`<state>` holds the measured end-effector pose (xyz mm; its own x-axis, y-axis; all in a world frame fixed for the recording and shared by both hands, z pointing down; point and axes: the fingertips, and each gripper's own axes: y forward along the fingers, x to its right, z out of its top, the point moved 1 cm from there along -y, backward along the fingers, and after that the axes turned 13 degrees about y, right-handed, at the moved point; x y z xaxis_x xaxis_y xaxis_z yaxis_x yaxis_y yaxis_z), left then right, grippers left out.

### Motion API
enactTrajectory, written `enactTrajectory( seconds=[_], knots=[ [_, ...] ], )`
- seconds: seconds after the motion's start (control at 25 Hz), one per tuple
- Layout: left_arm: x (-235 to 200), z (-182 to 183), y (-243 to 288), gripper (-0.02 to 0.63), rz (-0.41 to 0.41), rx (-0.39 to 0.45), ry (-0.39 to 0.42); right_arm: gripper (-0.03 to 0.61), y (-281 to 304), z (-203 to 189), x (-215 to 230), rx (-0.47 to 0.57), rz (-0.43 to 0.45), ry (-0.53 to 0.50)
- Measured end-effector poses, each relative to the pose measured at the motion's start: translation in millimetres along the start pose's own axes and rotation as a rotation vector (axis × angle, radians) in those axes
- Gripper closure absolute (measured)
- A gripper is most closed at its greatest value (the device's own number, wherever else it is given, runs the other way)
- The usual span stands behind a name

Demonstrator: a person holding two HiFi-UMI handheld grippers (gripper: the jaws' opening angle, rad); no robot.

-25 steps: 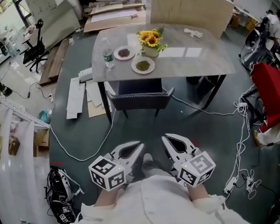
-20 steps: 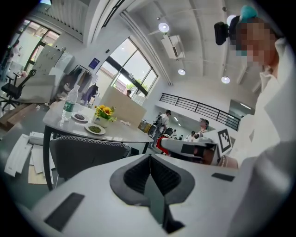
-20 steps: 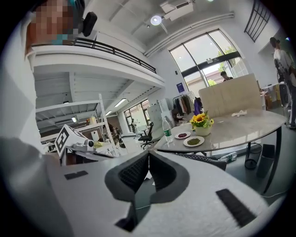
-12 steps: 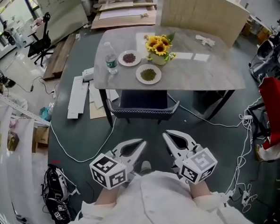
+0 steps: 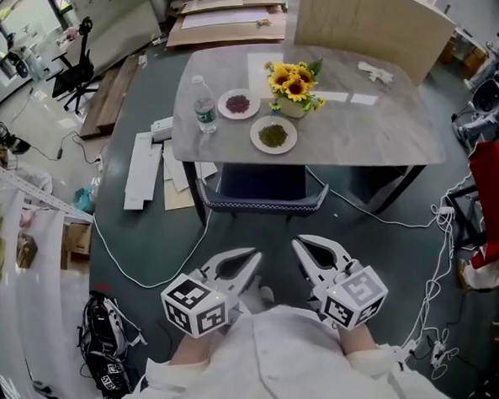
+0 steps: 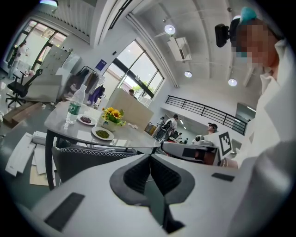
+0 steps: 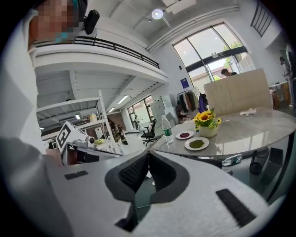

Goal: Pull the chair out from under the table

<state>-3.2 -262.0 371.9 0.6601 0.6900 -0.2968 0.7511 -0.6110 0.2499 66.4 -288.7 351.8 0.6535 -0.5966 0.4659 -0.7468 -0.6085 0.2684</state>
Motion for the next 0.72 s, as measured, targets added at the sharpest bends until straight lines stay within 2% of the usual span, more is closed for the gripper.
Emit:
enactTrajectory(
  seconds=[0.24,0.4,0.52,0.72],
  knots=[
    [-20.2,10.9,6.3,0.600,-0.066,-0.025,0.021,0.575,21.9,15.2,0.9,0.017,-0.028,-0.008],
    [-29.7,28.4,12.3,0.600,-0.117,-0.005,0.030,0.575,29.0,22.8,5.3,0.019,-0.051,-0.008],
    [-43.6,34.5,18.0,0.600,-0.105,-0.021,0.084,0.575,34.0,25.7,12.4,0.011,-0.075,-0.030],
    [-64.4,32.8,24.7,0.600,-0.077,-0.106,0.216,0.575,42.5,29.6,24.8,-0.007,-0.108,-0.057]
  ],
)
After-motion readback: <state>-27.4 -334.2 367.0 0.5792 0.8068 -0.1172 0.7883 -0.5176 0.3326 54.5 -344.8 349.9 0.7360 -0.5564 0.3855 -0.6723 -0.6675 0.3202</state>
